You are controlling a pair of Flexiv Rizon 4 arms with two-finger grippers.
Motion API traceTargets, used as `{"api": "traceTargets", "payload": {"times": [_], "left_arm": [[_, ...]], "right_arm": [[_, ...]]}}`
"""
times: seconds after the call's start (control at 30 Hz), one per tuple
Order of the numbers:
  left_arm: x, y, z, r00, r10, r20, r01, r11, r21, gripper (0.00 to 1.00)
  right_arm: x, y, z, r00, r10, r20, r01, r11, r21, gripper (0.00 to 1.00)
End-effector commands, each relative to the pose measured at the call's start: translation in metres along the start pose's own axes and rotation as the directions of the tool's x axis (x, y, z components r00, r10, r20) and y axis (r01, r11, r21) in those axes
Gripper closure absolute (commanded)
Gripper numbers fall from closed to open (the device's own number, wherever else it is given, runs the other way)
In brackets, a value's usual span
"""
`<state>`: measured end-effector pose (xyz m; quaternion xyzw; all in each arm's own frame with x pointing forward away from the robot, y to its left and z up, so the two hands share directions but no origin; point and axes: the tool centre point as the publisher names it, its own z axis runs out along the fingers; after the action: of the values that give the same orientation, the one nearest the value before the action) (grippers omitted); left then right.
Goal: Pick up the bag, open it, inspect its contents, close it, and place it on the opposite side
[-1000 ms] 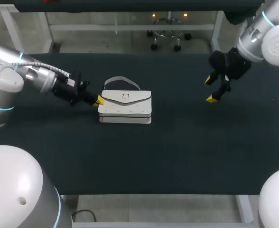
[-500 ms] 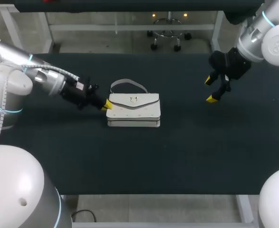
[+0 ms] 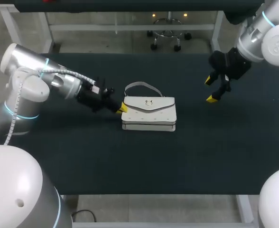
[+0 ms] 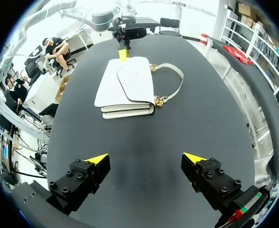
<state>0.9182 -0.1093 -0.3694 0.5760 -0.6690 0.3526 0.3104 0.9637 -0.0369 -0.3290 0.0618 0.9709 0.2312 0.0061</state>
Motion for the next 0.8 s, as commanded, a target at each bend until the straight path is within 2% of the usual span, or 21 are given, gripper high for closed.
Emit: {"api": "traceTargets", "payload": {"times": [0.03,0.33,0.8], "left_arm": [[-0.003,-0.012,0.015,1.000,0.002,-0.018,-0.002,1.000,-0.020,1.00],[0.003,-0.017,0.019,0.999,-0.008,-0.044,0.008,1.000,-0.001,1.00],[0.011,0.000,0.010,0.998,-0.026,-0.060,0.030,0.997,0.071,1.00]], "right_arm": [[0.000,0.000,0.001,1.000,0.000,0.001,0.000,1.000,-0.001,0.00],[0.000,0.000,0.001,1.000,0.000,0.001,0.000,1.000,-0.001,0.00],[0.000,0.000,0.001,1.000,0.000,0.001,0.000,1.000,-0.001,0.00]]}}
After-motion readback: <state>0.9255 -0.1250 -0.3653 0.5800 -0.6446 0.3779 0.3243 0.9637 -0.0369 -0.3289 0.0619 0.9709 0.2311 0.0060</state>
